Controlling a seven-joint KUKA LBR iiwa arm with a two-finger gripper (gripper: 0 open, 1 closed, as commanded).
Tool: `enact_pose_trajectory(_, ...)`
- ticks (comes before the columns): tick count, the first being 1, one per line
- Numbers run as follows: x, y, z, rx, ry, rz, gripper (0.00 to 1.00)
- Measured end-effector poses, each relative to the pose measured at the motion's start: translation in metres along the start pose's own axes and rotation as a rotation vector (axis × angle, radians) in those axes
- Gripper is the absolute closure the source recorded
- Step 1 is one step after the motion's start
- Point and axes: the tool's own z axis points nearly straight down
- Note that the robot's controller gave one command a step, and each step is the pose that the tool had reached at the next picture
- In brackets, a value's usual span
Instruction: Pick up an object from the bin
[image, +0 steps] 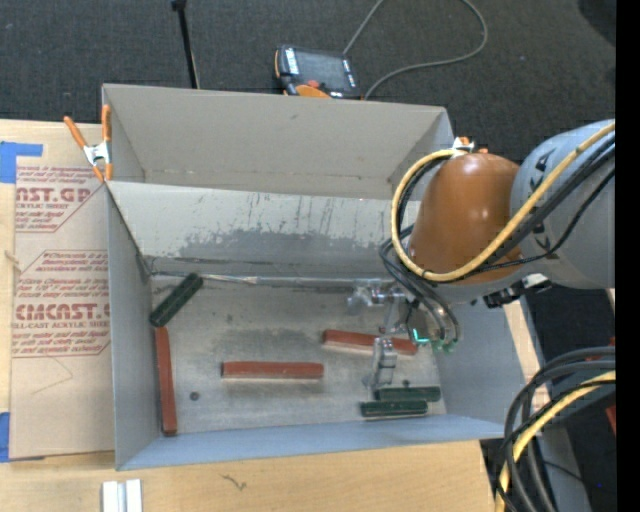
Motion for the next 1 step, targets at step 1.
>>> enact_pose_trajectory(1, -0.0155, -0.0405, 0.1022, 0.0, -0.002, 0.188, 0.0)
